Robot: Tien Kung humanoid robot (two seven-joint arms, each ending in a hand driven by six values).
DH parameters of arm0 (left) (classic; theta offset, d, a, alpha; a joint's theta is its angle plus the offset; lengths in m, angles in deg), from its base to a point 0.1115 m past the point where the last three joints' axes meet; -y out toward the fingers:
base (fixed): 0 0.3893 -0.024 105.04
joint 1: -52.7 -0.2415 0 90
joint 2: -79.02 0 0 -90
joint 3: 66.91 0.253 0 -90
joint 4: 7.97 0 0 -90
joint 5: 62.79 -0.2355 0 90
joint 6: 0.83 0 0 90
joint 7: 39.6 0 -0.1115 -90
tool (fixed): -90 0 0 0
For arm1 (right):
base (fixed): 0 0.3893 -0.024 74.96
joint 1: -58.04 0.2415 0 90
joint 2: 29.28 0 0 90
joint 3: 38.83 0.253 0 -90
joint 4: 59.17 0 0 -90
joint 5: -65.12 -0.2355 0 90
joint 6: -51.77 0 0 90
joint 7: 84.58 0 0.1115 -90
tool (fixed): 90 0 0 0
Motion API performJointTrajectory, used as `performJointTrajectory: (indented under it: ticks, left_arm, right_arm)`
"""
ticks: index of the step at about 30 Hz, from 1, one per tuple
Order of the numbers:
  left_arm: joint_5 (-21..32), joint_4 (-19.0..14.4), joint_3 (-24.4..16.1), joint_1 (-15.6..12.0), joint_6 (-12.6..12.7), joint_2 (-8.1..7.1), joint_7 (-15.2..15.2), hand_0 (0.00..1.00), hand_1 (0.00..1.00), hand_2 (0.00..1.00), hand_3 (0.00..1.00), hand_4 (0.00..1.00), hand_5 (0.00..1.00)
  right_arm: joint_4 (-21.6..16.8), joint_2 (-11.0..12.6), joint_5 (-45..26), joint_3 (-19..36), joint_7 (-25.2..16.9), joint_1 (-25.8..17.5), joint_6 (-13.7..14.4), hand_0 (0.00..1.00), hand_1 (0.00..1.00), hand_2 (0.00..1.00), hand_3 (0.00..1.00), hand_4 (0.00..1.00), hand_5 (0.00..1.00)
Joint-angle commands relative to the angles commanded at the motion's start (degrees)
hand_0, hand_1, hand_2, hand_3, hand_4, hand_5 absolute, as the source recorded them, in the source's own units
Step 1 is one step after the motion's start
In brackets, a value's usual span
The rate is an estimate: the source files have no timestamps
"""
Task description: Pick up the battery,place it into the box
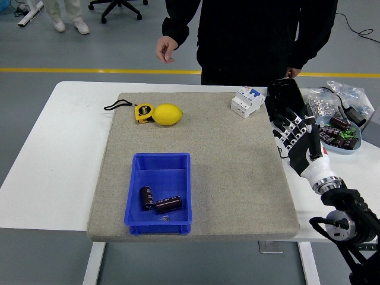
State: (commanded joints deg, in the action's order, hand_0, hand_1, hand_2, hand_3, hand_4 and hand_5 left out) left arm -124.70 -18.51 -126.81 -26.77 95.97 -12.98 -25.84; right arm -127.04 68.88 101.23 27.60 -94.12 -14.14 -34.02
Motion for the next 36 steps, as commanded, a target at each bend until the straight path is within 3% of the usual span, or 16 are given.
performJointTrajectory:
  ticks: [11,36]
  left_arm:
    - [-2.50,0.00,-1.72,-0.14,-0.24,-0.01,0.34,0.719,0.682,0.674,0.584,0.632,0.541]
    - [-1.82,0.09,-1.78,-0.14,0.02,-0.09,0.09,0.720,0.684,0.670,0.586,0.632,0.541]
  right_arm:
    - [0.50,-0.53,-0.61,0.09,-0.17,-0.45,0.53,0.958,0.899,0.910,0.954,0.998,0.964]
    - [1.15,-1.32,-0.52,1.18,0.16,-1.63,1.91,0.941,0.886,0.899,0.935,0.998,0.959]
